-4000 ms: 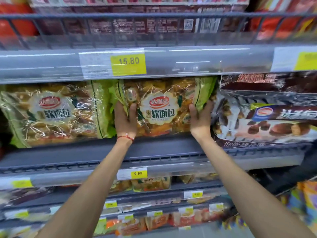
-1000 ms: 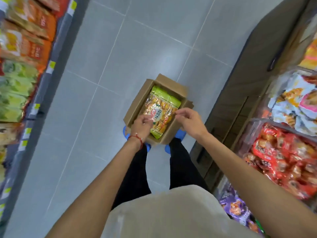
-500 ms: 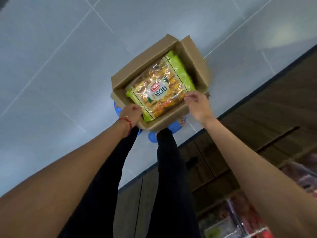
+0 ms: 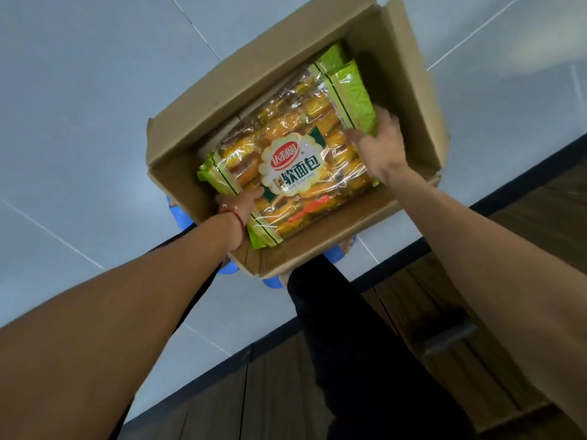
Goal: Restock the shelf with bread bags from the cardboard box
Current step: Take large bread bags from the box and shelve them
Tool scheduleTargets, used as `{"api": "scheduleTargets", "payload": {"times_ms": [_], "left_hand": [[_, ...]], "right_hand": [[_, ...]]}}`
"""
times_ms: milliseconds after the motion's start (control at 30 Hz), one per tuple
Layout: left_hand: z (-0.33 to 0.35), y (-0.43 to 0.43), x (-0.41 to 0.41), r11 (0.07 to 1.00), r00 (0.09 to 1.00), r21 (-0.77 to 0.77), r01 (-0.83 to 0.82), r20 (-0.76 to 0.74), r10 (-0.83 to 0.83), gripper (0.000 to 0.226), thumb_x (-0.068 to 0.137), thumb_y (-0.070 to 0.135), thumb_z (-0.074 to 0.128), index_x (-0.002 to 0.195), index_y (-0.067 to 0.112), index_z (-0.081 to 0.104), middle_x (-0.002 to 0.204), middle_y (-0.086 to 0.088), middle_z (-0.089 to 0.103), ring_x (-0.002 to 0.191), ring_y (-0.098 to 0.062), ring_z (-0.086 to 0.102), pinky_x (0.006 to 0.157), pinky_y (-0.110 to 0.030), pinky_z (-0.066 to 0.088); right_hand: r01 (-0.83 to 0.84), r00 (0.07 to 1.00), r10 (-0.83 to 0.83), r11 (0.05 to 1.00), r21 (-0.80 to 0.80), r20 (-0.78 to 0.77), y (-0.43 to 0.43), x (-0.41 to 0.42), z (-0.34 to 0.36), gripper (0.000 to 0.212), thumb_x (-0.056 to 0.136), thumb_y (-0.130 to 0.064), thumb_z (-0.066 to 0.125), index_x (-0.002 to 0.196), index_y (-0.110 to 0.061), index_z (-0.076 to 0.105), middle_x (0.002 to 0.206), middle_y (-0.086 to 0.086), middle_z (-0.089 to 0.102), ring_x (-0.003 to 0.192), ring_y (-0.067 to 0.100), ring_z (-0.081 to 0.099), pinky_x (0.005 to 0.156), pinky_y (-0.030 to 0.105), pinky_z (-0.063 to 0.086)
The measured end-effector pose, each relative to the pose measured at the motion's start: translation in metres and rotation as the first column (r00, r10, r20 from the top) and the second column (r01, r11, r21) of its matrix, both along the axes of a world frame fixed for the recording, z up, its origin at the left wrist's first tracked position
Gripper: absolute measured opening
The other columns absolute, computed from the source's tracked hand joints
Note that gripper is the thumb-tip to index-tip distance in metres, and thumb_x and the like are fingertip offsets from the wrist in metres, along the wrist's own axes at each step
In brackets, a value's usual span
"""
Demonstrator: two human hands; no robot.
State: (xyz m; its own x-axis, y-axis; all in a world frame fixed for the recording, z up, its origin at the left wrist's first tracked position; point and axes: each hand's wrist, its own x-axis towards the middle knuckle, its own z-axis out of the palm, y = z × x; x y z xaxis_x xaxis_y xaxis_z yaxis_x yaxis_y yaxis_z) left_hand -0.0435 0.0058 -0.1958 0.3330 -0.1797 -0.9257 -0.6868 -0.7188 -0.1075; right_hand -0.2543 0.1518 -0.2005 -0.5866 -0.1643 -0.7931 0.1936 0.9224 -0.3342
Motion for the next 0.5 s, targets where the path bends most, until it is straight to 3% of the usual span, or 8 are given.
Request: {"api": "scheduleTargets", "payload": {"times_ms": [167, 300, 500], "left_hand": [[-0.019, 0.007, 0.011, 0.996, 0.996, -0.09, -0.029, -0.09, 0.021, 0.085, 0.069, 0.035, 0.082, 0.14, 0.021, 0.038, 0.132, -0.002, 0.056, 0.122, -0.026, 0.053, 0.103, -0.043, 0.042], [-0.001, 0.012, 0.01, 0.979, 0.99, -0.195, 0.059, -0.117, -0.083, 0.056, 0.089, 0.024, 0.067, 0.14, 0.013, 0.045, 0.134, -0.002, 0.056, 0.123, -0.023, 0.053, 0.092, -0.023, 0.039], [0.067, -0.007, 0.011, 0.971, 0.985, -0.23, 0.072, -0.136, -0.105, 0.07, 0.085, 0.027, 0.069, 0.145, 0.014, 0.034, 0.137, -0.007, 0.052, 0.123, -0.029, 0.052, 0.099, -0.038, 0.043]], "right_hand": [[0.006, 0.998, -0.006, 1.0, -0.014, 0.062, 0.006, 0.0, -0.018, 0.093, 0.075, -0.072, 0.06, 0.155, -0.036, 0.032, 0.147, 0.001, 0.054, 0.129, 0.027, 0.057, 0.11, 0.048, 0.046], [0.045, 0.985, -0.041, 0.999, -0.023, 0.165, 0.012, 0.006, 0.0, 0.101, 0.07, -0.074, 0.062, 0.158, -0.039, 0.027, 0.158, -0.003, 0.046, 0.142, 0.026, 0.047, 0.117, 0.052, 0.04], [0.082, 0.976, -0.06, 0.992, -0.096, 0.208, 0.02, 0.013, 0.053, 0.111, 0.06, -0.084, 0.071, 0.155, -0.044, 0.029, 0.153, -0.01, 0.051, 0.14, 0.023, 0.049, 0.115, 0.056, 0.041]]}}
